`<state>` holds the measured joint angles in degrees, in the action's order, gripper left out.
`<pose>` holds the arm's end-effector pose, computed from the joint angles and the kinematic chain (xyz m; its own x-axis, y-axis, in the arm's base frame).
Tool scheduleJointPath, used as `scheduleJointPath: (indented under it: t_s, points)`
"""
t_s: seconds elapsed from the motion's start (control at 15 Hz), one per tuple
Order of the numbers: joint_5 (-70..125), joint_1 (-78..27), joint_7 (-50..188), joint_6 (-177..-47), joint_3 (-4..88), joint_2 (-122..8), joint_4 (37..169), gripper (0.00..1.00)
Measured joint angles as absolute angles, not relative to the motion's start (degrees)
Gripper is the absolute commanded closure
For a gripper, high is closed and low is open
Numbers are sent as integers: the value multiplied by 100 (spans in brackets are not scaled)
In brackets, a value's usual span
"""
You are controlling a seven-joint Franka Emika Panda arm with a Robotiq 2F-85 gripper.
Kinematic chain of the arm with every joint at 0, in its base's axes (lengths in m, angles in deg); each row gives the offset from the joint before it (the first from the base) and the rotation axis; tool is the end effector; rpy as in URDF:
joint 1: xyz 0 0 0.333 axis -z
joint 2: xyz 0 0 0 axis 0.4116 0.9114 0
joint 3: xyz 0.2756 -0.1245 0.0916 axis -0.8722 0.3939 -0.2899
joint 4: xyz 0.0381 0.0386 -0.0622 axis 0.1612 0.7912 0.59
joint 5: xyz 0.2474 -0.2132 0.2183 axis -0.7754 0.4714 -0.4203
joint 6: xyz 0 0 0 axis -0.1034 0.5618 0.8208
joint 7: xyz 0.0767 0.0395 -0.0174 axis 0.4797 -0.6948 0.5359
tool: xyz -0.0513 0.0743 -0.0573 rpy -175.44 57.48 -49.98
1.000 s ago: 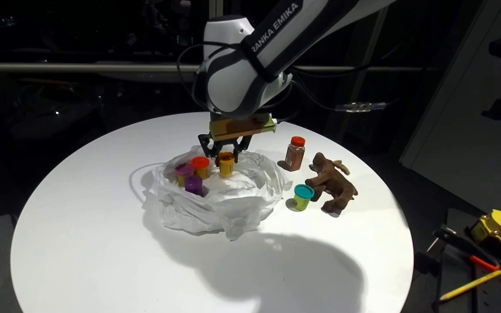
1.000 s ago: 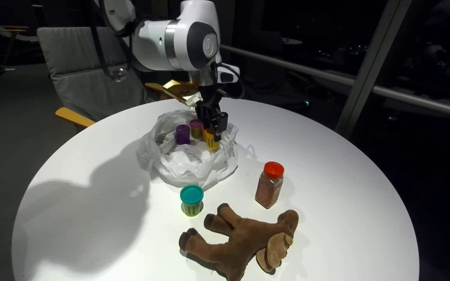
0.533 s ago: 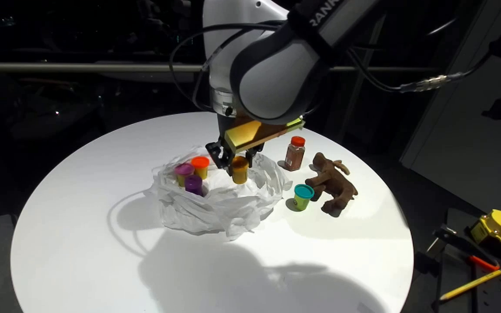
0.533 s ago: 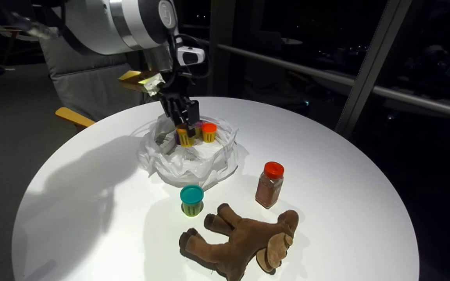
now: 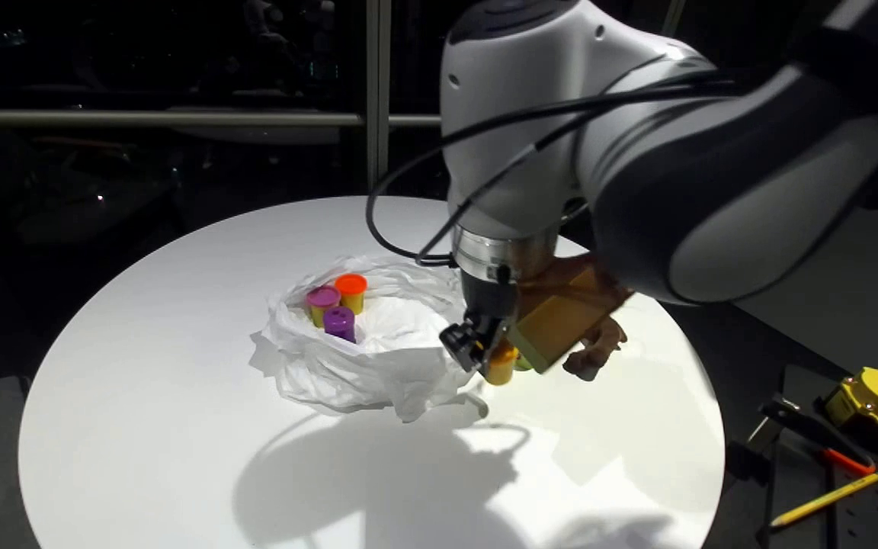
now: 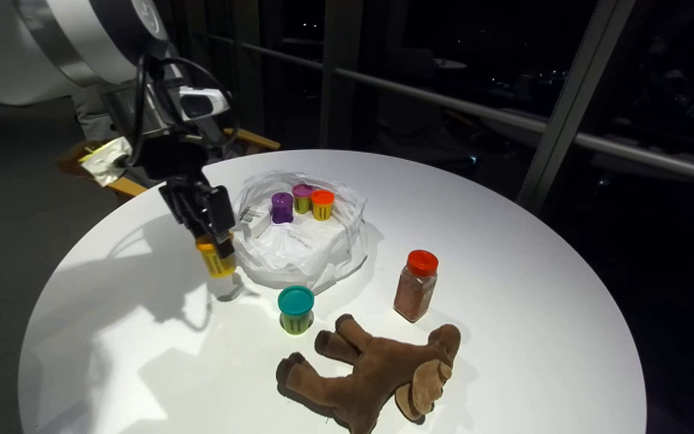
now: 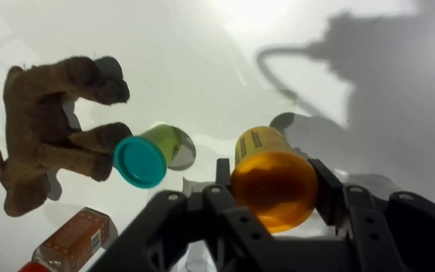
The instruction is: Remove the contents from the bag and put them on the table.
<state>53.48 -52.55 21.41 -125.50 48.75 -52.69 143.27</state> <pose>0.4845 0.1581 0.1805 0.9850 -0.1265 0.1172 -0.1566 -0.9406 0.3012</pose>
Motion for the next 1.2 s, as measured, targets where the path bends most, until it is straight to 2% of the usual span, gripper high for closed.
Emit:
scheduleJointPath:
  t_s: [0.47, 0.8, 1.2]
  points:
    - [6850, -4850, 1122, -12790, 4384, -6547, 16201, 72]
    - [7566, -4327, 1092, -13509, 4714, -6531, 16234, 72]
    - [7499, -3978, 1815, -14345, 4854, -5915, 15830, 72]
